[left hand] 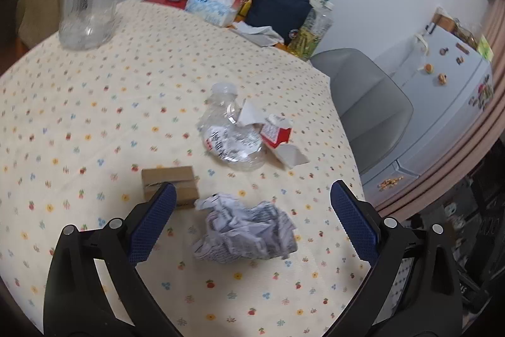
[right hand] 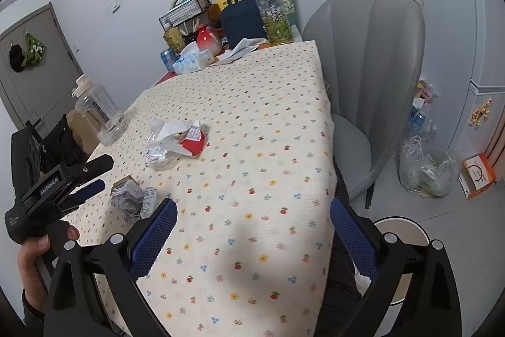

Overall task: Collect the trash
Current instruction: 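Grasp the crumpled grey foil paper with the left tool, then close the right tool on the pill blister pack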

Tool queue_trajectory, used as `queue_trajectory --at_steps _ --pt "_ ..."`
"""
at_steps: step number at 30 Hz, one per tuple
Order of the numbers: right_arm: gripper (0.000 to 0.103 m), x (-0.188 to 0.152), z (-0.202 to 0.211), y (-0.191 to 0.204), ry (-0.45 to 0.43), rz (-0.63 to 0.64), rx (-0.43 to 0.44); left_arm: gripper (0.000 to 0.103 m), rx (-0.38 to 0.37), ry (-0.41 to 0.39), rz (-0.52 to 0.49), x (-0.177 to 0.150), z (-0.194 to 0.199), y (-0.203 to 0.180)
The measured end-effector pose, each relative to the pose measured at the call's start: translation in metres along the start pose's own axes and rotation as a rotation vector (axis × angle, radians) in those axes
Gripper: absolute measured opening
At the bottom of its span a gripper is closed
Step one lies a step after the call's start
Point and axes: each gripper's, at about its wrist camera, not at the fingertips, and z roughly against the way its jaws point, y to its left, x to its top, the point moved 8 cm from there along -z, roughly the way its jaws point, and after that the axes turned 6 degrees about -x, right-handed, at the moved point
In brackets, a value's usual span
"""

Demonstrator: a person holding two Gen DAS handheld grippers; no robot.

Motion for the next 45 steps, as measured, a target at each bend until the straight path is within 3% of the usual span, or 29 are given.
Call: queue_trajectory --at_steps 9,11,12,13,14,16,18,24,34,40,41,43,45 --pt "0.095 -0.003 -0.004 0.018 0.014 0.040 0.005 0.096 -0.061 0.072 0.107 -0.020 -0.021 0.020" --pt "0.095 -0.003 -0.005 0.020 0.017 0.043 0.005 0.082 -0.065 0.072 0.128 -0.022 -0.024 0.024" --pt "0.095 -0.003 -0.006 0.021 0.019 0.043 0.007 0.067 -0.079 0.090 0.145 -0.024 -0.027 0.026" --pt "0.095 -0.003 -0.006 0.021 0.020 0.042 0.008 0.059 -0.098 0.104 0.162 -0.025 -0.029 0.026" --pt "0.095 -0.004 -0.007 0.022 0.022 0.041 0.010 0.042 -0.124 0.114 0.182 -0.025 -0.031 0.026" --pt "0.095 -0.005 -0.009 0.025 0.030 0.040 0.016 0.026 -0.125 0.099 0.183 -0.022 -0.027 0.026" --pt "0.095 -0.008 -0.013 0.030 0.043 0.044 0.034 0.020 -0.138 0.095 0.166 -0.018 -0.023 0.022" --pt "0.094 -0.014 -0.027 0.058 0.073 0.078 0.080 0.019 -0.157 0.038 0.134 -0.001 0.002 0.014" --pt "0.088 -0.022 -0.056 0.125 0.130 0.157 0.168 0.019 -0.061 -0.072 0.106 0.023 0.044 0.042" --pt "0.087 -0.033 -0.078 0.157 0.159 0.217 0.150 0.019 -0.034 -0.082 0.139 0.021 0.053 0.067" --pt "0.085 -0.036 -0.083 0.160 0.168 0.225 0.137 0.019 -0.033 -0.083 0.140 0.021 0.054 0.069" --pt "0.065 -0.040 -0.092 0.161 0.195 0.225 0.119 0.019 -0.030 -0.082 0.141 0.020 0.054 0.072" --pt "0.026 -0.047 -0.098 0.160 0.248 0.204 0.144 0.019 -0.035 -0.079 0.144 0.018 0.054 0.073"
